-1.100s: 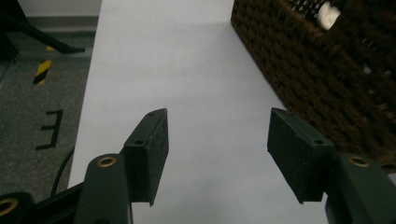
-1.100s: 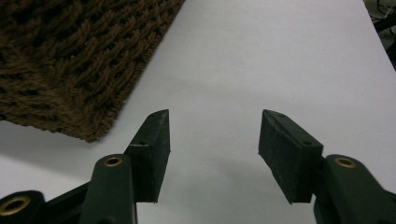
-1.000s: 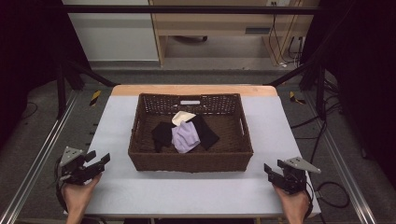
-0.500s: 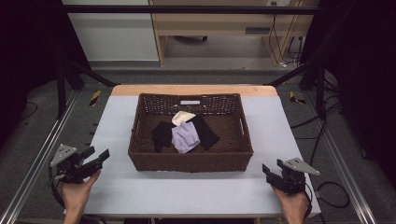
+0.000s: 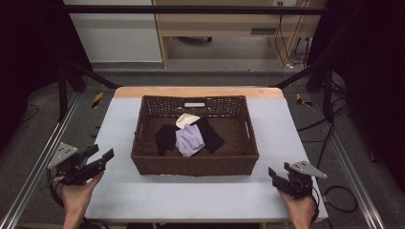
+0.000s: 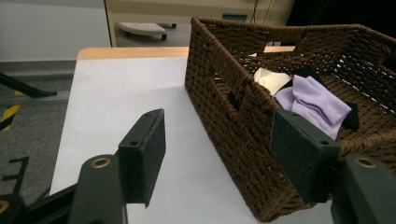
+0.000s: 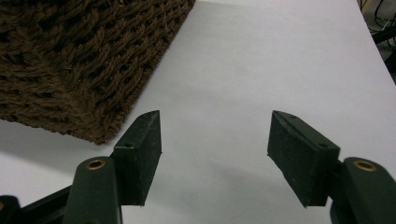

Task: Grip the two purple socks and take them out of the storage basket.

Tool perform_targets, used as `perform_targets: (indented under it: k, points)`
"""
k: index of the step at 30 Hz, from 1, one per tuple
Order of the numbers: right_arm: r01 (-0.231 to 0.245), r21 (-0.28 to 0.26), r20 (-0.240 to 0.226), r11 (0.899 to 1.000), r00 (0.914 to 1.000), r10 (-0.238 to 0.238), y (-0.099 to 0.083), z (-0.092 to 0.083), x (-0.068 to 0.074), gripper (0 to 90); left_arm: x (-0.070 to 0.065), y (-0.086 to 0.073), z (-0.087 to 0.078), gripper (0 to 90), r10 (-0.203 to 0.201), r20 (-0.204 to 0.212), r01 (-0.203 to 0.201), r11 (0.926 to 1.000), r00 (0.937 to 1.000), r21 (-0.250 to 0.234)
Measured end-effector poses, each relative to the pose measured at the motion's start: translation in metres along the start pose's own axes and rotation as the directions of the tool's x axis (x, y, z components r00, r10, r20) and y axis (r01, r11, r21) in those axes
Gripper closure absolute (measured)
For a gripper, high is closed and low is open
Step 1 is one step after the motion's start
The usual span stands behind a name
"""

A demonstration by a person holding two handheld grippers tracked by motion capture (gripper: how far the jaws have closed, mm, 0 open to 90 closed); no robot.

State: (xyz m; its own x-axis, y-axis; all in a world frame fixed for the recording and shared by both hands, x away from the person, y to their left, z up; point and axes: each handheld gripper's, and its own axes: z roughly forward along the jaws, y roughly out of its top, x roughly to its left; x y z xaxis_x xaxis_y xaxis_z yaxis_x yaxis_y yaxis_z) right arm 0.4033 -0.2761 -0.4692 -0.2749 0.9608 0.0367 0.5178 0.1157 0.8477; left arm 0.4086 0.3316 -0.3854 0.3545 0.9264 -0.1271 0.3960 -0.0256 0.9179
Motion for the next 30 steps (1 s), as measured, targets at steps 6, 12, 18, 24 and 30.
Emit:
perform_targets:
  k: [6, 12, 18, 24, 30]
  points:
    - [-0.011, 0.005, 0.000, 1.000, 0.9999, 0.011, -0.001, -0.001, -0.002, 37.7, -0.004, 0.011, 0.000, 35.6, 0.002, 0.020, -0.002, 1.0000, 0.9998, 0.001]
    - [-0.009, -0.002, 0.001, 1.000, 1.0000, 0.009, -0.001, -0.003, -0.001, 39.2, -0.011, 0.024, 0.004, 35.7, 0.016, 0.033, -0.016, 0.9998, 0.9993, -0.009]
    - [-0.006, -0.007, -0.007, 1.000, 1.0000, 0.006, -0.001, -0.003, -0.001, 40.5, -0.024, 0.042, 0.011, 35.6, 0.040, 0.060, -0.038, 0.9988, 0.9974, -0.030]
    - [-0.007, -0.004, -0.009, 1.000, 0.9999, 0.007, 0.000, -0.003, 0.000, 41.0, -0.042, 0.061, 0.020, 35.7, 0.068, 0.098, -0.064, 0.9969, 0.9928, -0.047]
    - [-0.003, -0.005, -0.008, 1.000, 1.0000, 0.003, 0.001, -0.002, 0.000, 40.9, -0.060, 0.078, 0.036, 35.7, 0.093, 0.121, -0.088, 0.9951, 0.9883, -0.045]
